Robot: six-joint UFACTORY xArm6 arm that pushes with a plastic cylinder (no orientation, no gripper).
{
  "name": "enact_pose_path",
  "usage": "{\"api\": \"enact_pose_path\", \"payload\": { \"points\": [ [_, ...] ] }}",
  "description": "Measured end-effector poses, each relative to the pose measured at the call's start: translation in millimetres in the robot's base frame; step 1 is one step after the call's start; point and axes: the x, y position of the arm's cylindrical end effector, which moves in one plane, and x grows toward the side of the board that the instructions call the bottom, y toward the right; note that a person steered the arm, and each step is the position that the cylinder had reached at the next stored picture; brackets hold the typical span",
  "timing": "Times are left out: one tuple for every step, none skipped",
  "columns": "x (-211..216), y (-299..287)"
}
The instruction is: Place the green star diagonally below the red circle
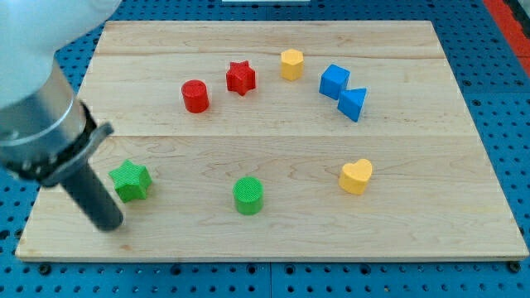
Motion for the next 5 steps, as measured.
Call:
{"api": "enact_pose_path", "payload": {
  "points": [
    [-38,52],
    [-31,47],
    [5,10],
    [-27,-29],
    [-45,8]
  ]
}}
